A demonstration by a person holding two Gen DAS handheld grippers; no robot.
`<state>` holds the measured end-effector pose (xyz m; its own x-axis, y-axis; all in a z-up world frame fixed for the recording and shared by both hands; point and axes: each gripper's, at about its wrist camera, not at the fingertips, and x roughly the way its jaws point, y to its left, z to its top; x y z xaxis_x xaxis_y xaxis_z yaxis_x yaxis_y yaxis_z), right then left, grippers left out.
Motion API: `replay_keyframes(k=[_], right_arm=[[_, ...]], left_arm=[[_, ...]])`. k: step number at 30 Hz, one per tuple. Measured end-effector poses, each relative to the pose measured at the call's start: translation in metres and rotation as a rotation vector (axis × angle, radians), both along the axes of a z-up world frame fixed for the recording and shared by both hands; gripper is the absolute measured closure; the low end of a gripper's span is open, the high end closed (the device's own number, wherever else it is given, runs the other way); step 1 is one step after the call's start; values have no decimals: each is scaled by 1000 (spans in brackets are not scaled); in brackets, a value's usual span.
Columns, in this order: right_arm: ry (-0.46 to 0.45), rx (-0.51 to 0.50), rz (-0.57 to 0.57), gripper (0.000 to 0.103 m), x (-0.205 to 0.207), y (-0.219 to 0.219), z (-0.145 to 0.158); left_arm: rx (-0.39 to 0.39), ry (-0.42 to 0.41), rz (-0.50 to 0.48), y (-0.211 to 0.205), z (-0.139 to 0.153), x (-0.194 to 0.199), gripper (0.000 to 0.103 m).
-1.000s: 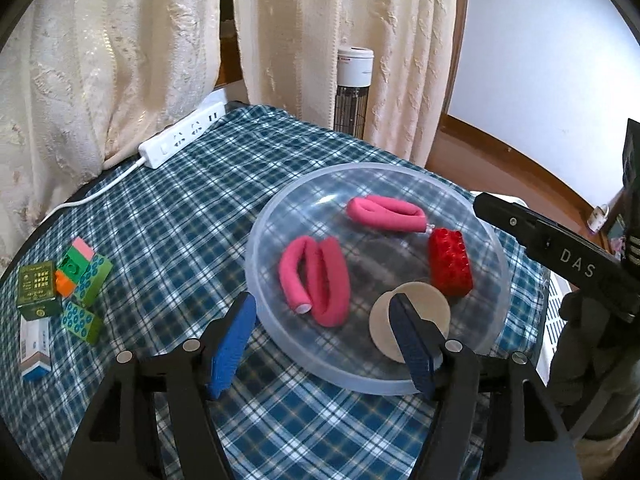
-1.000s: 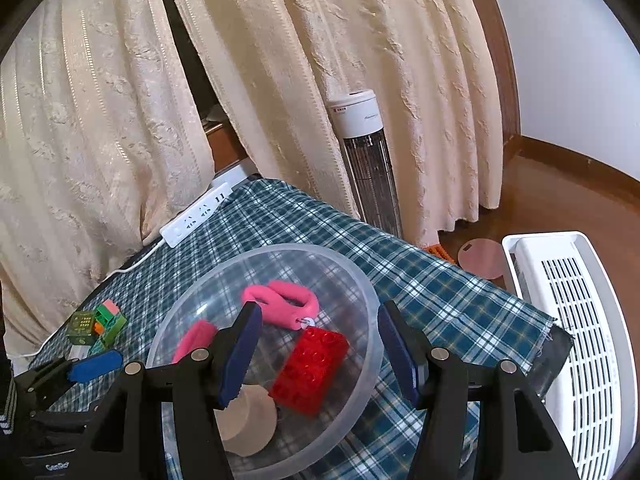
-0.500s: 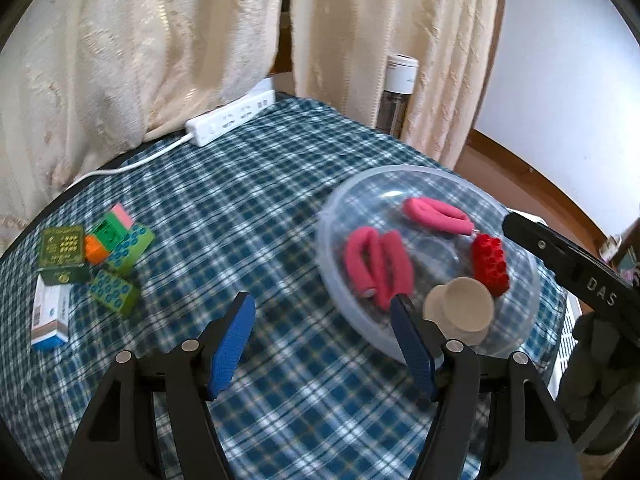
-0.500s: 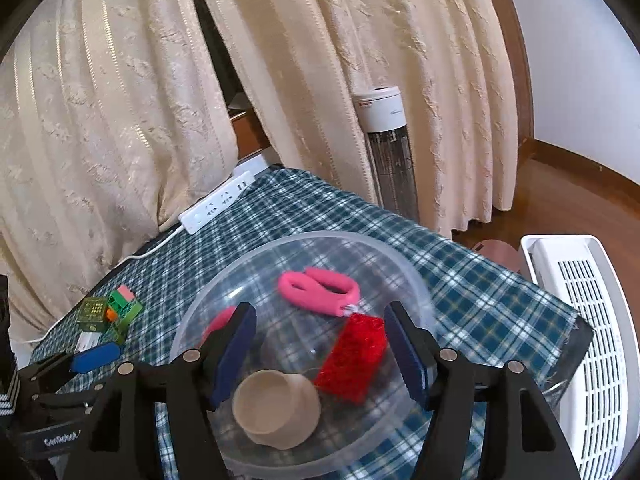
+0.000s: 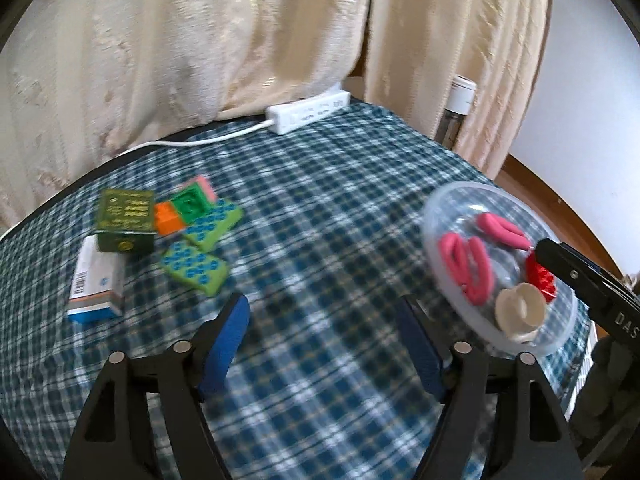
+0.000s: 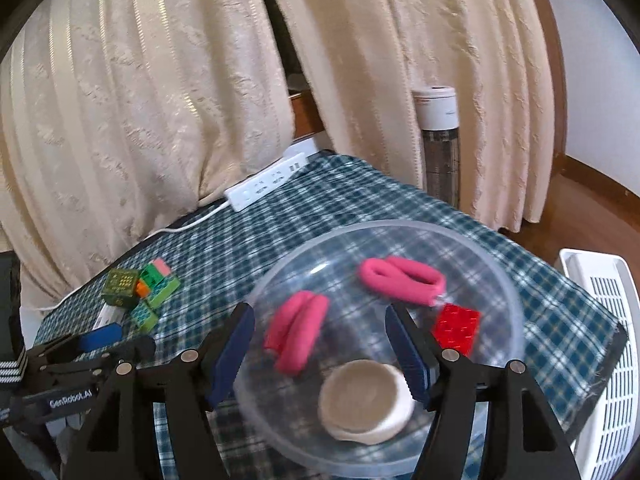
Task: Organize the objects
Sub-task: 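Move both grippers back toward the green box and medicine box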
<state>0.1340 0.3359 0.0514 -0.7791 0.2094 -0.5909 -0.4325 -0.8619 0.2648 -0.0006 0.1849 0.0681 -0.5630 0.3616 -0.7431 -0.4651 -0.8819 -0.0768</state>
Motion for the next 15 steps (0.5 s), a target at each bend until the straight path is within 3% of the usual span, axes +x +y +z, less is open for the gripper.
replay_keyframes(k=[15], right_arm=[[-36,-6,139,17,-41,-52,-4]], left_arm=[[5,-7,245,-110,-3,-49,23]])
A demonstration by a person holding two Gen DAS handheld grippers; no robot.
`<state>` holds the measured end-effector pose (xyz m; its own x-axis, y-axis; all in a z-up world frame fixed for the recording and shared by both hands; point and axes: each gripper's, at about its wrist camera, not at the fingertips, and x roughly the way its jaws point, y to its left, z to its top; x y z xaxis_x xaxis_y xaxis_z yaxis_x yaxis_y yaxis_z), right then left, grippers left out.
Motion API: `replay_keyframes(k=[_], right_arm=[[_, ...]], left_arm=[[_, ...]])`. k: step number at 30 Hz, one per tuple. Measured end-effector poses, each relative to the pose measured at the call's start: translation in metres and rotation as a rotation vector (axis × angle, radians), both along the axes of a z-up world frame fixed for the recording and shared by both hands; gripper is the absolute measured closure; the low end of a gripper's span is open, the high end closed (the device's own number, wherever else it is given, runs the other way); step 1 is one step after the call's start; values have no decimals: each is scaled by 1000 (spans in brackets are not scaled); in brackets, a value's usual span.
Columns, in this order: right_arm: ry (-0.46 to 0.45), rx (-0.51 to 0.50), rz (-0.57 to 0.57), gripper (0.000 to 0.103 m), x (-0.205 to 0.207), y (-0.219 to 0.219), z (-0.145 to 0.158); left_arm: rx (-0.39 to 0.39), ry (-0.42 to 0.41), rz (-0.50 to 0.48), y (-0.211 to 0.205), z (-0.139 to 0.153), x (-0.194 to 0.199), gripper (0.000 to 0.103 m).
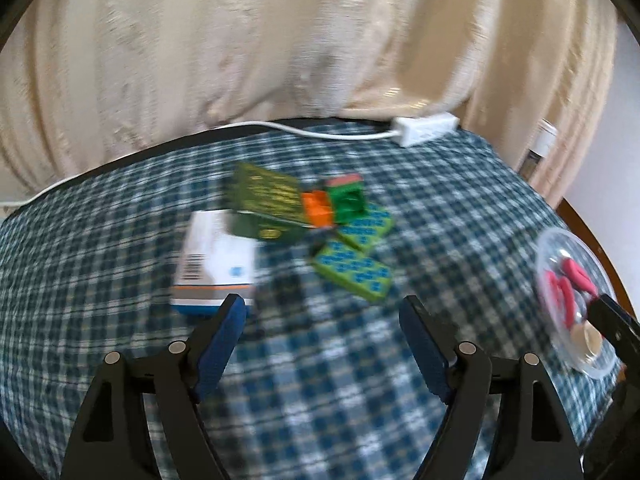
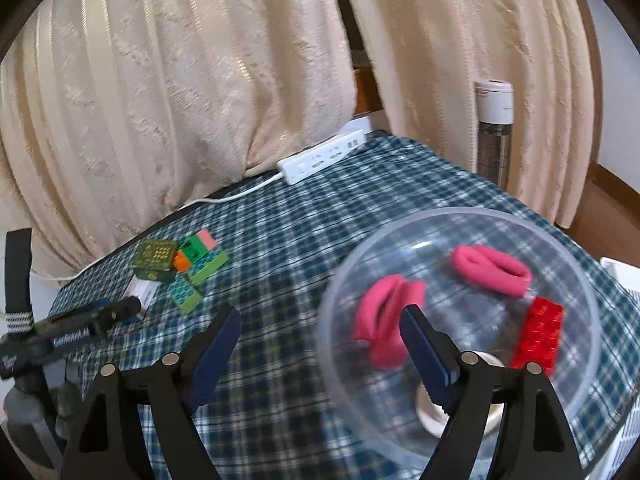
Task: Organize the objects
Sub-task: 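Move both grippers back toward the green box and medicine box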
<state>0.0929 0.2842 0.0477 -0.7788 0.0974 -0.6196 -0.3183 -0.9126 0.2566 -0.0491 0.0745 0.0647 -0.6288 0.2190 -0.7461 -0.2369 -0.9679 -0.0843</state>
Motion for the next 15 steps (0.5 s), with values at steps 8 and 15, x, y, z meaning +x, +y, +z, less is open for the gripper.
replay_keyframes(k=[8,15], right_arm=[[-28,-18,86,16,-23,-23,-7],[-54,-28,125,16,-34,-30,-14]], left_arm=[[-26,-36,119,-44,-19,-29,22],[-50,-68,146,-54,-34,-52,22]])
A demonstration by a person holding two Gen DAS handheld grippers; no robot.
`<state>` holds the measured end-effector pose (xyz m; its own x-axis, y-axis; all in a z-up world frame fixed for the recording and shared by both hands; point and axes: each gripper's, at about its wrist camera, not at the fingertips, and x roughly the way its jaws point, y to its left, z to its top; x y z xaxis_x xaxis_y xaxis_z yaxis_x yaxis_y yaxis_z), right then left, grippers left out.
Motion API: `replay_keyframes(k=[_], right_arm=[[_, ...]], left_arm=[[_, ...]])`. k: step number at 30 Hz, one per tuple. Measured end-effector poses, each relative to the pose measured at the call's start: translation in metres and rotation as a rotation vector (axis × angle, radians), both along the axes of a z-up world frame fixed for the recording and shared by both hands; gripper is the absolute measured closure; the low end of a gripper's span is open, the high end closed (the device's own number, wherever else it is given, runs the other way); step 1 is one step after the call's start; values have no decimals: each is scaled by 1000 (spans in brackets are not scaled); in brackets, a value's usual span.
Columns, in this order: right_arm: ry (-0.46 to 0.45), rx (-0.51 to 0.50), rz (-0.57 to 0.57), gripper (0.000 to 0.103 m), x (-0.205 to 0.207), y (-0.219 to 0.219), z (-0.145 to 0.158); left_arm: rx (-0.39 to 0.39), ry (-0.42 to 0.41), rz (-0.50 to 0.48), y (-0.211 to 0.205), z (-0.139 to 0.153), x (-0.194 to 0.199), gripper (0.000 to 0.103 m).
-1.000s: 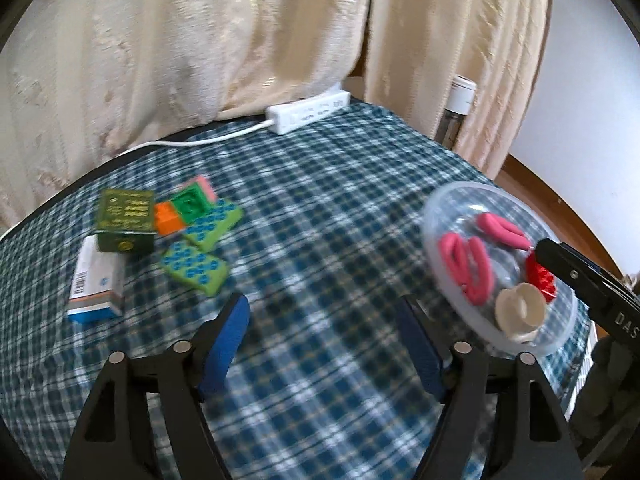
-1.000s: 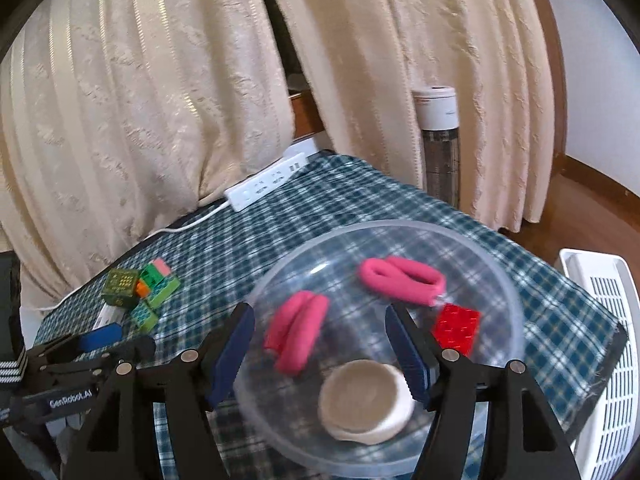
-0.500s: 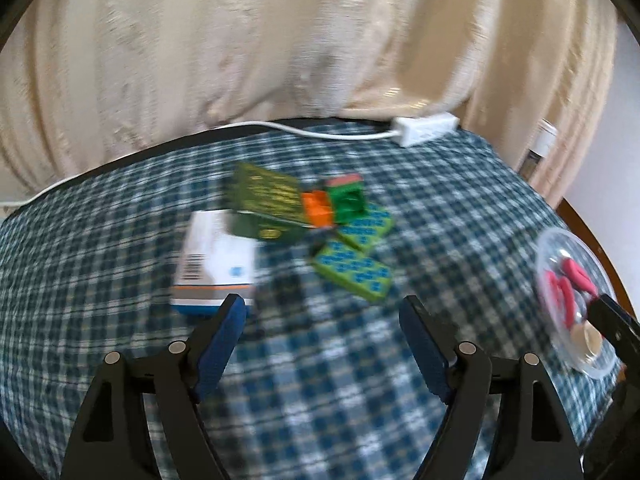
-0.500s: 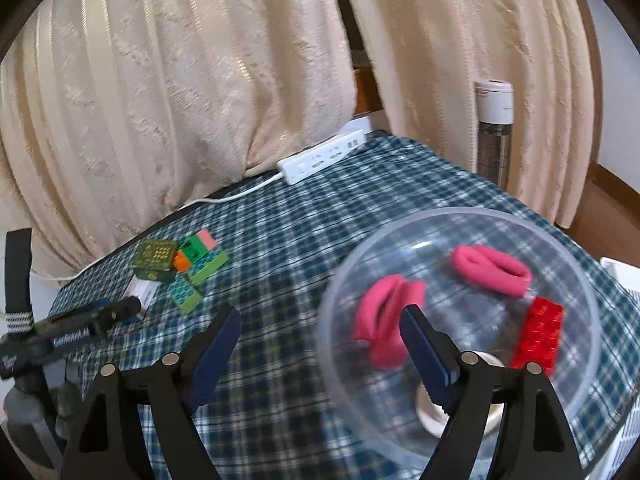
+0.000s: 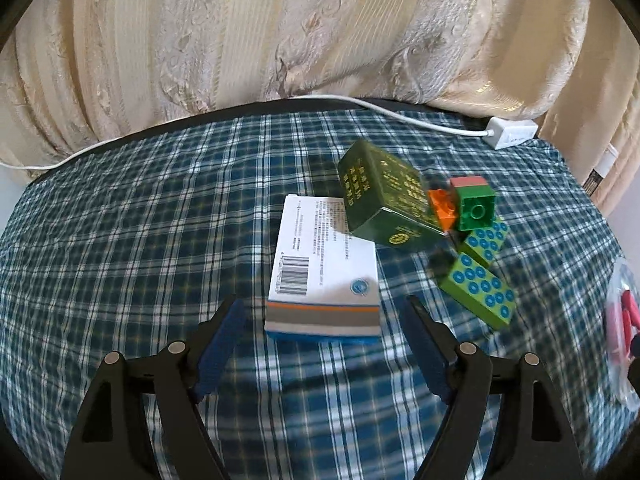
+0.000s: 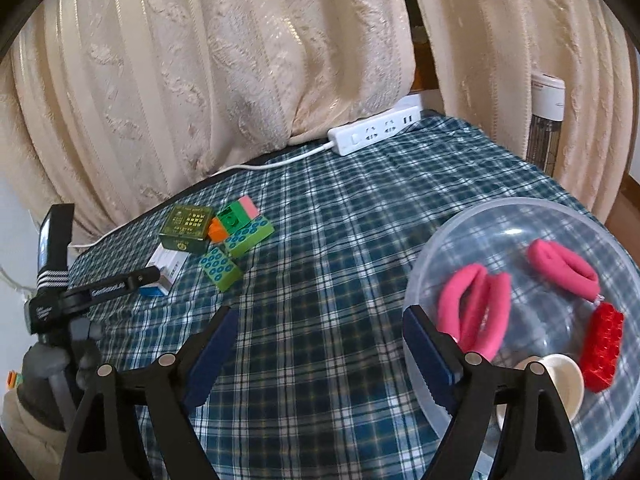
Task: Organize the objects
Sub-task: 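Move both grippers back toward the green box and medicine box, then grasp the white medicine box with the left gripper while the right grasps the green dotted brick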
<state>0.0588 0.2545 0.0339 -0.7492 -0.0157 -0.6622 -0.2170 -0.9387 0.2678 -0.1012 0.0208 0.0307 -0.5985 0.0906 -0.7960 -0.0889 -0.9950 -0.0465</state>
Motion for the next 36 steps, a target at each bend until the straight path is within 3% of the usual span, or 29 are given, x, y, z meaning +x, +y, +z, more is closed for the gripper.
replay_keyframes(k=[25,30,36], right_arm=[[-56,38,120,16,-53,-30,-6],[-78,27,151,16,-70,-39,-12],[-113,41,182,16,-88,-48,-22]], left_arm=[[-18,-30,-32,1,-25,-46,23],[-26,-11,-39,0,-23,-45,38],[-26,-9,-6,-10,-22,-44,39]])
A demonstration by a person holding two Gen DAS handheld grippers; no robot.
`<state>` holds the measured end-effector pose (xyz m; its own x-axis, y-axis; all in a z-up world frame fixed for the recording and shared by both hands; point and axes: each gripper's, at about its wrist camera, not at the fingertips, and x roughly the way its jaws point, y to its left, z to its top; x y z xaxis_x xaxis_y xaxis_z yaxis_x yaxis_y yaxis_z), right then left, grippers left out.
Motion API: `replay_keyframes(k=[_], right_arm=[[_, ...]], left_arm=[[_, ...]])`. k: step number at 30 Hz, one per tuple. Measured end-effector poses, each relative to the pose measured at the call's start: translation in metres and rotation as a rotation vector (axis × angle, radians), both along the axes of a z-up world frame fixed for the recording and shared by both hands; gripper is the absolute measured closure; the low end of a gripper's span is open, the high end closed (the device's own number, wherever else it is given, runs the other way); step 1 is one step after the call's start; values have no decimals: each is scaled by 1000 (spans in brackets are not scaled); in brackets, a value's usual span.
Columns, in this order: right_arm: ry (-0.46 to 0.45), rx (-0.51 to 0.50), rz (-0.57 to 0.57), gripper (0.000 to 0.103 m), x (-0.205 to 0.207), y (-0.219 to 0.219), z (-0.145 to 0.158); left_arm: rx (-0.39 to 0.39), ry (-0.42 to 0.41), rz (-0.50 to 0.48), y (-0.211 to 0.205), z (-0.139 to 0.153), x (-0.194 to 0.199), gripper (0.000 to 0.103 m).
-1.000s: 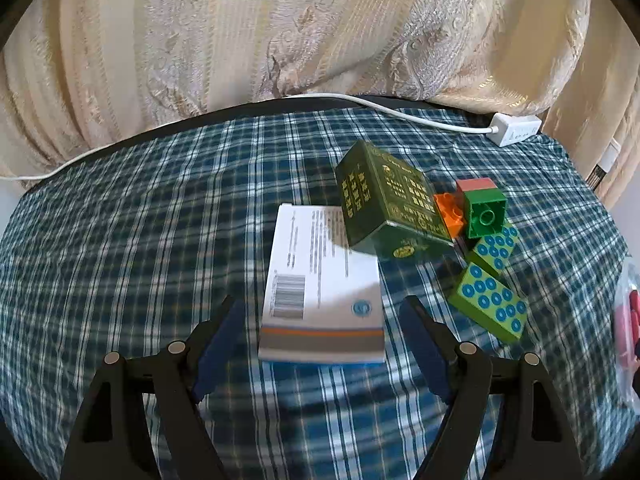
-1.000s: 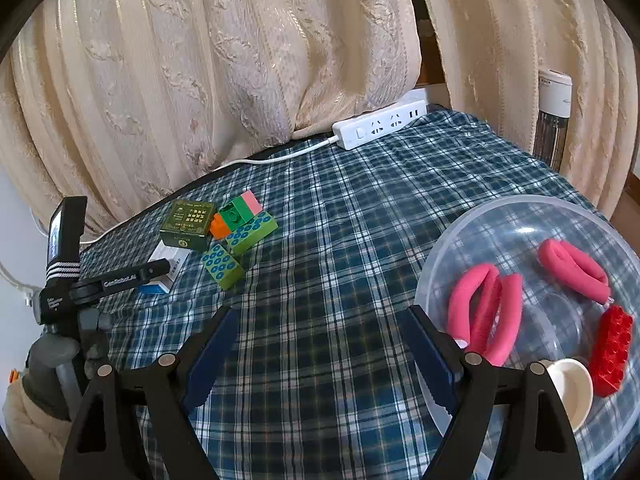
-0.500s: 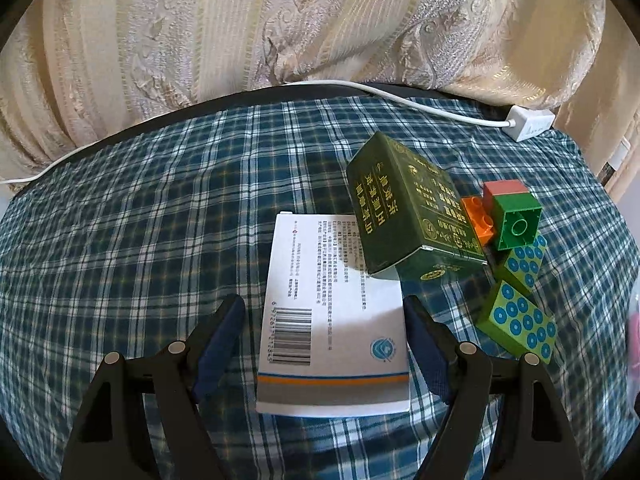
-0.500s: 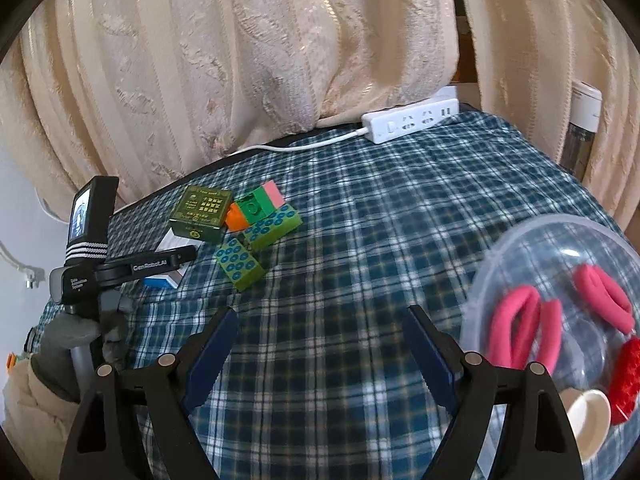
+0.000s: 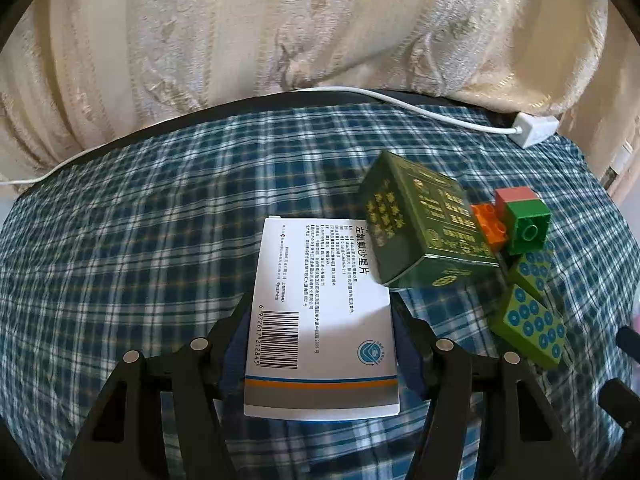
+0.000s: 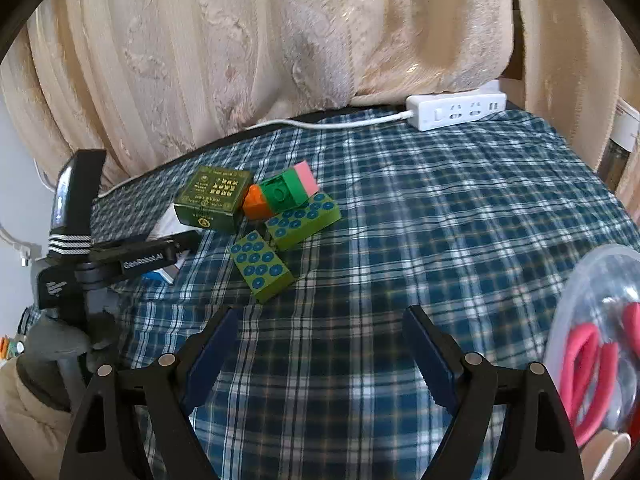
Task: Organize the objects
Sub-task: 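Grasp the white medicine box with the left gripper while the right grasps the green dotted brick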
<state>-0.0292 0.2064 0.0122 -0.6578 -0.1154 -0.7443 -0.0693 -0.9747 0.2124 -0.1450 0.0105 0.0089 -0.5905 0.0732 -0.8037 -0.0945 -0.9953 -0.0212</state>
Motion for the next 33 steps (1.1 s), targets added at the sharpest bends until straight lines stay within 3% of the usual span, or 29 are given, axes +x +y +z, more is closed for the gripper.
replay_keyframes(k=[8,19,33], right_arm=[[-8,29,30,16,-25,-11,-2],[-20,55,47,16,-50,-24,-10],[-32,122,140,47,-66,-52,-18]], left_arm=[[-5,39,63,-15,14,5,39],[4,51,78,-16,25,8,39],[8,57,67,-10,31,13,39]])
